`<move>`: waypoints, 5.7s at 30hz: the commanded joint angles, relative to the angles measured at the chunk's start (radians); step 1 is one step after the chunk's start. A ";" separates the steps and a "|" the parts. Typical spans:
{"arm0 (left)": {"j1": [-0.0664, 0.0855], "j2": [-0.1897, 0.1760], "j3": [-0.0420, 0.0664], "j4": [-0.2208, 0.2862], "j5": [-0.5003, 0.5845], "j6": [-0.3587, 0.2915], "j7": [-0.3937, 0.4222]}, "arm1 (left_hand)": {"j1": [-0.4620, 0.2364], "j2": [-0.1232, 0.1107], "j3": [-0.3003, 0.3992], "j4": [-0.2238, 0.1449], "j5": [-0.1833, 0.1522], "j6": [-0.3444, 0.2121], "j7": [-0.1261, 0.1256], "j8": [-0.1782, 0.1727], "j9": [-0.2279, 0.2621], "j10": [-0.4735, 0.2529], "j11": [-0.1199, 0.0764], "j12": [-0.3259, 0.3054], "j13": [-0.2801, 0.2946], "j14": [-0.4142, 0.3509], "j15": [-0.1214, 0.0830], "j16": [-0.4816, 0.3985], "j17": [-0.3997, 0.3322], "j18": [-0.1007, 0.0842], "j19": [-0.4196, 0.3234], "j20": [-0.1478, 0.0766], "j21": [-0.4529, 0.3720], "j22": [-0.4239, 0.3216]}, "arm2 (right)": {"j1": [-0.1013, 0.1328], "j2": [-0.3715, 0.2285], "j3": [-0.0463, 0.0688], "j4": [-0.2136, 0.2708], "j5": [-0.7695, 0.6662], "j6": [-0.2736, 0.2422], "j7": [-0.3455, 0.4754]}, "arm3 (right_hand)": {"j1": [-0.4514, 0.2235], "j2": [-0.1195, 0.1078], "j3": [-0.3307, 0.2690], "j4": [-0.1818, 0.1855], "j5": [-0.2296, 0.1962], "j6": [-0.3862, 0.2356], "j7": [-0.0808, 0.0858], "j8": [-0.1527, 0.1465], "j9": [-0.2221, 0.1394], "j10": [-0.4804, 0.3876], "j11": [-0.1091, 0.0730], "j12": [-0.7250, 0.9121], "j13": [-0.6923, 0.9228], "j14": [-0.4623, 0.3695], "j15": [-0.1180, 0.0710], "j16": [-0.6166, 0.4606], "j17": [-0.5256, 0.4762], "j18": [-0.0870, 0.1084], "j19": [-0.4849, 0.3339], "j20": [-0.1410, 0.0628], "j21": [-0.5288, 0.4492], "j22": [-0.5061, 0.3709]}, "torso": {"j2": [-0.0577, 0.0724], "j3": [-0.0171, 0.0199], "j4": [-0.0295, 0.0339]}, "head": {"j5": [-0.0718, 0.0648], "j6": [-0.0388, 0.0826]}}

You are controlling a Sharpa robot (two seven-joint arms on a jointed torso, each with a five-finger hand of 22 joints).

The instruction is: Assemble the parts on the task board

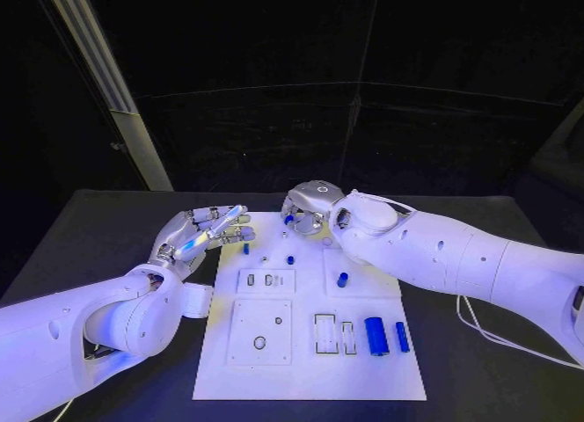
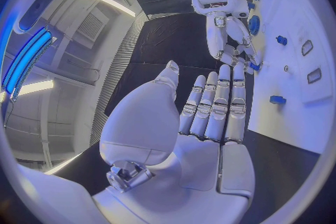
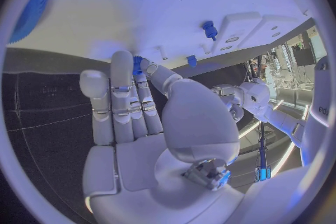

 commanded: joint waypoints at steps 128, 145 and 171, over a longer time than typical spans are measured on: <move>0.006 -0.001 0.000 -0.016 -0.007 0.040 -0.024 | 0.005 0.011 -0.011 -0.008 0.001 0.007 0.004 -0.012 -0.001 0.000 0.005 -0.012 -0.001 0.005 0.007 -0.013 -0.004 0.013 0.009 0.000 -0.010 -0.007 | 0.003 -0.077 0.006 0.227 0.028 0.109 -0.237 | 0.102 0.005 -0.292 0.318 0.087 -0.026 -0.050 0.079 0.004 0.258 -0.060 1.262 1.277 -0.011 -0.049 0.201 -0.109 -0.062 0.164 -0.039 0.207 0.354 | -0.007 0.0044 -0.0233 | 0.010 -0.016; 0.006 0.002 0.000 -0.016 -0.007 0.039 -0.024 | 0.005 0.011 -0.011 -0.009 0.001 0.008 0.004 -0.012 -0.001 0.001 0.005 -0.012 -0.001 0.005 0.007 -0.013 -0.004 0.013 0.009 0.000 -0.010 -0.007 | -0.001 -0.035 0.001 0.186 0.024 0.138 -0.235 | 0.080 -0.016 -0.289 0.319 0.087 -0.038 -0.044 0.066 0.000 0.251 -0.055 1.251 1.271 -0.014 -0.045 0.200 -0.113 -0.061 0.162 -0.036 0.204 0.350 | -0.008 0.0054 -0.0256 | 0.020 -0.025; 0.006 0.001 0.000 -0.017 -0.007 0.039 -0.028 | 0.006 0.011 -0.012 -0.009 0.001 0.008 0.005 -0.013 -0.001 0.001 0.005 -0.013 -0.001 0.005 0.007 -0.015 -0.004 0.013 0.009 0.000 -0.011 -0.008 | -0.003 -0.047 0.001 0.193 0.017 0.111 -0.234 | -0.066 -0.075 -0.413 0.426 0.053 -0.132 -0.019 0.003 -0.004 0.215 -0.031 1.175 1.221 -0.018 -0.026 0.196 -0.135 -0.061 0.163 -0.017 0.200 0.349 | -0.008 0.0062 -0.0268 | 0.019 -0.027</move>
